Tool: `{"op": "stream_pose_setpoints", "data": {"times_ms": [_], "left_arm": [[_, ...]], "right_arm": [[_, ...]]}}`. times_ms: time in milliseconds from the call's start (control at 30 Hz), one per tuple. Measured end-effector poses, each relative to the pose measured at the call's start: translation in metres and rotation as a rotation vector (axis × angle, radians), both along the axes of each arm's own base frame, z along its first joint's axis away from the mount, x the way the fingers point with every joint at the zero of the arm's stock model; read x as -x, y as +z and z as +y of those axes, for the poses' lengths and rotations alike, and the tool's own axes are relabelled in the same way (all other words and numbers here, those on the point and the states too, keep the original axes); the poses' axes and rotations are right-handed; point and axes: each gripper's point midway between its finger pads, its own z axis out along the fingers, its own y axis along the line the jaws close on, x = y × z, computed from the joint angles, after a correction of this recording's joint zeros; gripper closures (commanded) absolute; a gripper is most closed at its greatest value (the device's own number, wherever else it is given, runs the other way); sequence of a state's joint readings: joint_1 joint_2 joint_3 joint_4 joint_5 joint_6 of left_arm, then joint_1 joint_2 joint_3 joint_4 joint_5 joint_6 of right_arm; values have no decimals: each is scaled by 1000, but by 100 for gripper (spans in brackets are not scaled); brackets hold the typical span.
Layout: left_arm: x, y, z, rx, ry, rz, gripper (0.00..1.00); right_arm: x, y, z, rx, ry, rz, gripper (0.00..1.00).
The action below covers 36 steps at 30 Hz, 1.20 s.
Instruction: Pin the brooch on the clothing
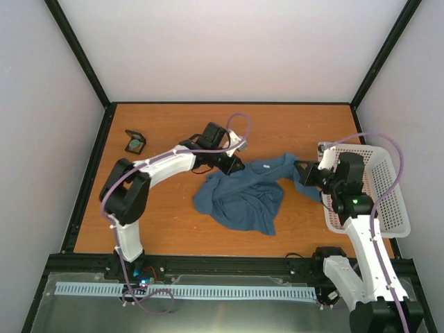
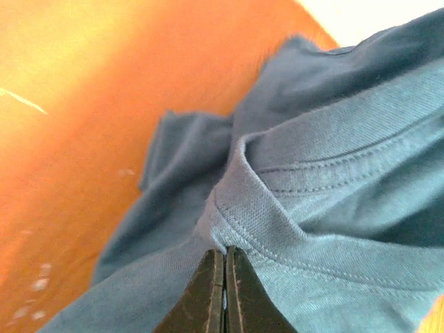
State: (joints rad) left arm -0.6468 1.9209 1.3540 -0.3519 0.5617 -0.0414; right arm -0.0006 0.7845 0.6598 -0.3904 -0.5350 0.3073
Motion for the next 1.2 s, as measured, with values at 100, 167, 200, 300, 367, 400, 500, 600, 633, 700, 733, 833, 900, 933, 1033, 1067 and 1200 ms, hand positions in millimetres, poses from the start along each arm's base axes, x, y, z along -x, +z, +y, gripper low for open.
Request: {"op": "stream_pose_setpoints", "data": {"times_ms": [100,167,200,300,367,400,500,600,633,700,733,833,900,933,1033,1067,1200], "left_arm": [[-13,54,15,6,98,-157,99],[-20,105,28,38,171,-291,99],[-21,131,35,61,205,-356,99],[-21,222,56,146,296,-545,99],[-24,285,67,193,356,-660,99],[-25,311,71,215,380,-708,99],[-15,384,89,288,429,-841,99],[16,435,109,361,424,-939,99],[27,449,116,387,417,-967,99],[57,478,131,450,394,-1026,99],[72,491,140,483,385,-1054,99],[118,525,165,578,358,-1130,99],[143,541,178,631,345,-1171,99],[153,547,184,653,339,-1188,99],[170,559,197,695,346,-1227,99],[170,562,199,699,359,-1235,99],[136,565,200,639,487,-1248,99]], "right_arm": [[-9,34,2,15,21,-68,97],[-16,66,4,26,44,-137,97],[-20,81,5,31,56,-169,97],[-29,144,13,42,114,-296,97],[-33,193,19,42,157,-399,97],[-33,216,21,43,176,-450,97],[-23,278,29,45,236,-593,97],[-2,332,37,46,300,-718,98],[7,349,41,45,325,-762,97],[32,379,47,33,384,-845,97],[43,388,50,24,408,-872,97],[79,414,58,-26,493,-947,97],[96,426,62,-68,542,-974,98],[103,431,63,-85,561,-983,97],[121,444,66,-123,599,-1013,97],[125,448,66,-136,604,-1020,97],[113,448,63,-172,563,-1006,97]]}}
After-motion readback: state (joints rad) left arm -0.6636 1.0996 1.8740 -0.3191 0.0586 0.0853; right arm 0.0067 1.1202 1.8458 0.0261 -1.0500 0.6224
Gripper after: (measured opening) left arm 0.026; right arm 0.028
